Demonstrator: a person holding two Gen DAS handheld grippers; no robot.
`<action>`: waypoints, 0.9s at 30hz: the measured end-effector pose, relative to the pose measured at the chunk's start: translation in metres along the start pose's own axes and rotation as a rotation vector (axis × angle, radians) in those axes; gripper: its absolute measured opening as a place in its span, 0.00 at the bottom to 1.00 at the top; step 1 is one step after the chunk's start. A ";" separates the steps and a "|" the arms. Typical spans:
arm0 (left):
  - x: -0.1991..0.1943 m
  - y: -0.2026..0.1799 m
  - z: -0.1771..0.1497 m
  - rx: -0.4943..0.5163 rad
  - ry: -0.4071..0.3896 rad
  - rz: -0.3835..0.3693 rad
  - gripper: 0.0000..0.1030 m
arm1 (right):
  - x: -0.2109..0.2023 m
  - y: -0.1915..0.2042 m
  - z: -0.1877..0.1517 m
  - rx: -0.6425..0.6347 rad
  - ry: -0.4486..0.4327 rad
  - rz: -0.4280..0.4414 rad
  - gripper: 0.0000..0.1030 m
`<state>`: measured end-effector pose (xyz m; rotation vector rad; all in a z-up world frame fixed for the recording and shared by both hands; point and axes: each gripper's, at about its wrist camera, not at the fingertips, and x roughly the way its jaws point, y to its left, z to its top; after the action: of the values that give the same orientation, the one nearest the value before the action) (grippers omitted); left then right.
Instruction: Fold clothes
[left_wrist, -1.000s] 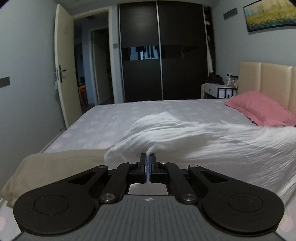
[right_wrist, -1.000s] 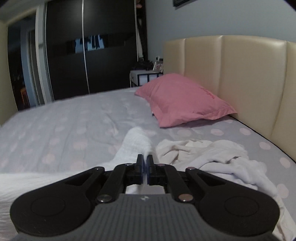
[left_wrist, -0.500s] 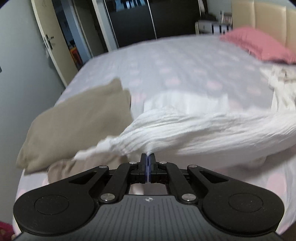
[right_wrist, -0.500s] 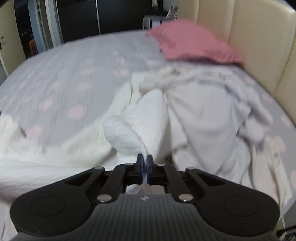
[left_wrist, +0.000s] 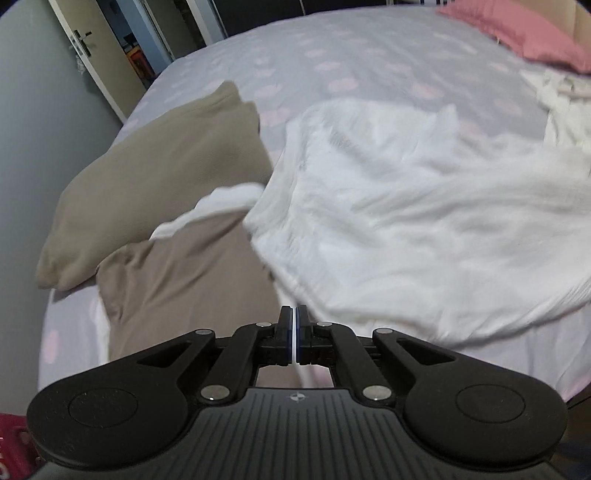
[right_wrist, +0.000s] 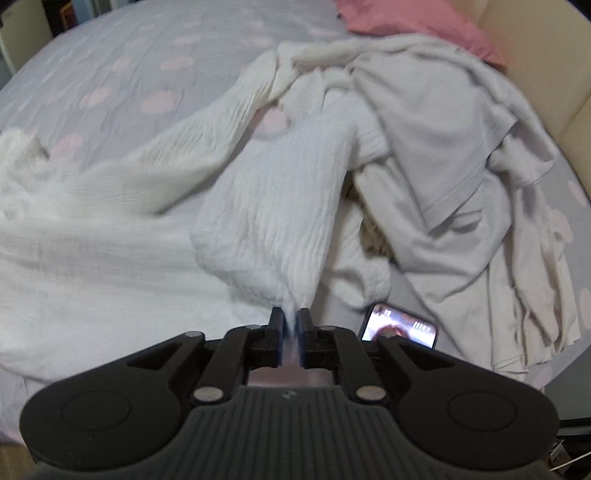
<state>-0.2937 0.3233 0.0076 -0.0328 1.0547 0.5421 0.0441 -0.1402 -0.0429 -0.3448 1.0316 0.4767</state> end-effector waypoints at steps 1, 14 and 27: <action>-0.001 0.001 0.007 -0.011 -0.009 -0.019 0.04 | -0.007 -0.001 0.005 0.009 -0.028 -0.006 0.27; 0.054 -0.020 0.137 0.070 -0.199 -0.064 0.40 | 0.009 0.017 0.110 0.019 -0.193 0.124 0.39; 0.191 0.013 0.195 -0.025 -0.145 -0.054 0.49 | 0.121 0.029 0.230 0.048 -0.233 0.128 0.51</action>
<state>-0.0685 0.4667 -0.0496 -0.0432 0.9027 0.5017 0.2489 0.0226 -0.0412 -0.1756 0.8393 0.5916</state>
